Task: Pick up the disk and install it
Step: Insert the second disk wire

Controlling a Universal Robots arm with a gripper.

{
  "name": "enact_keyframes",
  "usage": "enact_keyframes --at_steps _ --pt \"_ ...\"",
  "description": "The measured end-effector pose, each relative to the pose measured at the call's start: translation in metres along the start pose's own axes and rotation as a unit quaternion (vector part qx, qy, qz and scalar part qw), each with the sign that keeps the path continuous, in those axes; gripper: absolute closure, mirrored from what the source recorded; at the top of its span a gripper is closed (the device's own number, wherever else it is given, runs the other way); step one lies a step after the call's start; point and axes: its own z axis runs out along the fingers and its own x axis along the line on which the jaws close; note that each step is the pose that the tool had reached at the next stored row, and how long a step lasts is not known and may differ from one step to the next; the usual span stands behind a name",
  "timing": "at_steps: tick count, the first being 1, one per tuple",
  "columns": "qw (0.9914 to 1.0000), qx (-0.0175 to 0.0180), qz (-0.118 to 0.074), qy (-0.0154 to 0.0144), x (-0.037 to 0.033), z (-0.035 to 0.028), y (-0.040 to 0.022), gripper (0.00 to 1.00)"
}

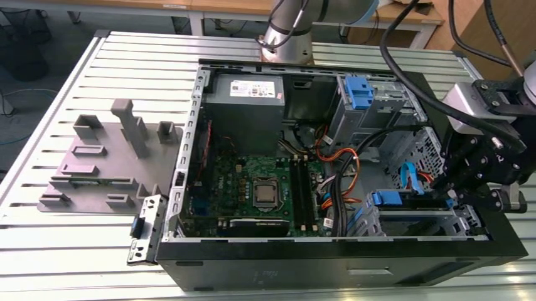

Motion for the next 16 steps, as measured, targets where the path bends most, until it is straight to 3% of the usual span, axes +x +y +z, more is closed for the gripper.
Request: enact_keyframes --at_steps 5,12,16 --pt "1.00000 0.0000 0.000 0.0001 0.0001 0.0037 0.0004 0.76" --pt "1.00000 0.0000 0.000 0.0000 0.0002 0.0040 0.0005 0.76" --pt "1.00000 0.0000 0.000 0.0001 0.0002 0.0040 0.0005 0.84"
